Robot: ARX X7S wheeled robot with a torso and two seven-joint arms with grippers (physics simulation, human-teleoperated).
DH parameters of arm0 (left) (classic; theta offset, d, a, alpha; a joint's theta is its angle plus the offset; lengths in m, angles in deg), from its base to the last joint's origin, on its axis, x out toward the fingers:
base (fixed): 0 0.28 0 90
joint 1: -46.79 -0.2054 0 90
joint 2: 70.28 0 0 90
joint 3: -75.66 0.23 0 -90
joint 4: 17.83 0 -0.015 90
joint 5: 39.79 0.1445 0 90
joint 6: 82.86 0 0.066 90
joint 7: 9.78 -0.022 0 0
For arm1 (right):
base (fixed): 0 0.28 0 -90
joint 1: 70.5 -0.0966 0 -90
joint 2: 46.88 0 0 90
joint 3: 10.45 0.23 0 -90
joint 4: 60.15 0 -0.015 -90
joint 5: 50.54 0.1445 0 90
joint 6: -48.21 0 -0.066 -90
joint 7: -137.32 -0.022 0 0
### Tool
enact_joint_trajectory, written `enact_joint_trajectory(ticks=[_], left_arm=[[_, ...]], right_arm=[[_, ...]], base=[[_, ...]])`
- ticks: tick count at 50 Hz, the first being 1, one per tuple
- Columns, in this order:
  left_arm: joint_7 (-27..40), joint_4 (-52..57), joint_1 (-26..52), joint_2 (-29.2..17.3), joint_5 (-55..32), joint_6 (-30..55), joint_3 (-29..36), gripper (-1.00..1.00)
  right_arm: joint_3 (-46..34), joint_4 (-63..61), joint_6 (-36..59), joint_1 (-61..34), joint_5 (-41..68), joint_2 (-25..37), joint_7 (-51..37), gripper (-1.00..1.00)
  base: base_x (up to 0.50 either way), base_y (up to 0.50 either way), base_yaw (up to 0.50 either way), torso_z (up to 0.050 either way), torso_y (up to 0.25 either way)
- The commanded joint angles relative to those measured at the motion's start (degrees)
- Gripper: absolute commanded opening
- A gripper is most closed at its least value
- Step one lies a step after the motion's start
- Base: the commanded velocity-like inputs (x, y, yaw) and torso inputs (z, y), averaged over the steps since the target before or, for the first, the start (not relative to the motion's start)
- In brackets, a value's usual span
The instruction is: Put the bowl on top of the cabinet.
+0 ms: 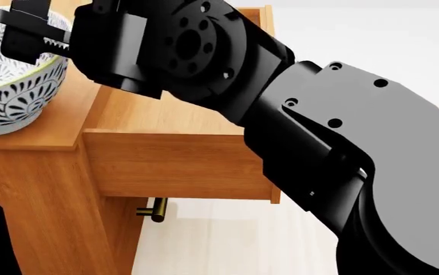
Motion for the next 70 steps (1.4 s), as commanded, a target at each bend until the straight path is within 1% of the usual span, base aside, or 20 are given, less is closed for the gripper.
enact_joint_trajectory(ticks=[1,13,29,37,43,45,46,47,49,50,52,53,55,57,58,60,63,64,67,70], left_arm=[[-1.8,1.0,-0.2,1.2,-0.8,-0.1,-1.8,1.0],[-1.7,0.8,0.0,1.3,-0.4,-0.2,-1.1,1.0],[-0.9,1.8,0.1,0.8,0.8,0.4,-0.4,1.0],[-0.7,1.3,0.3,0.9,1.6,0.3,0.1,1.0],[-0.5,1.8,0.3,0.6,1.9,0.7,0.4,1.0],[-0.3,1.9,0.3,0.5,1.8,0.8,0.3,1.0],[-0.3,1.9,0.3,0.5,1.8,0.8,0.3,1.0],[-0.2,2.1,0.3,0.5,1.8,0.9,0.3,1.0],[-0.2,2.0,0.3,0.4,1.9,0.8,0.3,1.0],[-0.2,2.1,0.3,0.4,1.9,0.8,0.3,1.0],[-0.1,2.2,0.3,0.4,1.9,0.9,0.4,1.0],[-0.1,2.2,0.4,0.3,1.9,0.9,0.4,1.0],[-0.1,2.3,0.4,0.3,1.8,0.8,0.3,1.0],[-0.2,1.9,0.5,0.3,1.9,0.7,0.4,1.0],[-0.2,1.8,0.5,0.4,2.0,0.7,0.6,1.0],[-0.1,2.1,0.7,0.5,2.4,1.1,1.3,1.0],[-0.1,2.4,0.6,0.4,2.4,1.1,1.3,1.0],[-0.1,2.4,0.6,0.3,2.3,1.0,1.3,1.0],[0.0,2.2,0.6,0.3,2.3,1.0,1.3,1.0],[0.3,2.9,0.7,0.2,2.2,1.3,1.2,1.0]], right_arm=[[0.8,0.1,0.0,0.1,-1.0,-1.1,1.5,1.0],[0.7,1.6,0.1,-1.7,-0.4,-1.1,2.1,1.0],[-0.3,12.2,4.8,-8.9,-1.8,-1.1,5.9,1.0],[-1.0,18.9,7.2,-13.7,-2.5,-1.1,10.4,1.0],[-2.6,23.9,7.2,-16.4,-5.4,-1.0,16.1,1.0],[-1.0,9.7,-0.5,-16.5,-6.8,6.7,12.2,1.0],[-0.7,8.1,-1.2,-16.4,-6.8,7.4,11.5,1.0],[-0.2,1.1,-5.6,-16.1,-8.4,11.2,9.5,1.0],[0.1,-5.1,-9.2,-15.5,-10.2,14.4,7.7,1.0],[-0.1,-11.2,-14.0,-14.9,-13.7,17.4,6.1,1.0],[0.7,-15.0,-17.0,-13.5,-14.0,19.7,4.1,1.0],[0.5,-19.5,-20.8,-12.3,-16.9,22.4,2.9,1.0],[1.2,-25.1,-25.6,-11.0,-19.5,25.3,1.2,1.0],[-0.1,-33.0,-32.1,-9.4,-26.9,29.1,-3.1,1.0],[-0.2,-34.3,-31.6,-9.0,-26.4,29.9,-3.6,1.0],[0.0,-39.4,-35.5,-7.6,-29.3,32.9,-6.1,1.0],[-2.0,-45.6,-38.1,-7.2,-36.5,36.7,-11.0,1.0],[-1.6,-48.2,-42.0,-5.9,-40.1,38.3,-12.8,1.0],[-3.0,-54.1,-42.9,-5.5,-44.8,41.7,-18.1,1.0],[-5.9,-59.2,-42.6,-4.5,-52.7,44.9,-24.9,1.0]], base=[[0.0,0.0,0.0,0.0,0.0],[0.0,0.0,0.0,0.0,0.0],[0.0,0.0,0.0,0.0,0.0],[0.0,0.0,0.0,0.0,0.0],[0.0,0.0,0.0,0.0,0.0],[0.0,0.0,0.0,0.0,0.0],[0.0,0.0,0.0,0.0,0.0],[0.0,0.0,0.0,0.0,0.0],[0.0,0.0,0.0,0.0,0.0],[0.0,0.0,0.0,0.0,0.0],[0.0,0.0,0.0,0.0,0.0],[0.0,0.0,0.0,0.0,0.0],[0.0,0.0,0.0,0.0,0.0],[0.0,0.0,0.0,0.0,0.0],[0.0,0.0,0.0,0.0,0.0],[0.0,0.0,0.0,0.0,0.0],[0.0,0.0,0.0,0.0,0.0],[0.0,0.0,0.0,0.0,0.0],[0.0,0.0,0.0,0.0,0.0],[0.0,0.0,0.0,0.0,0.0]])
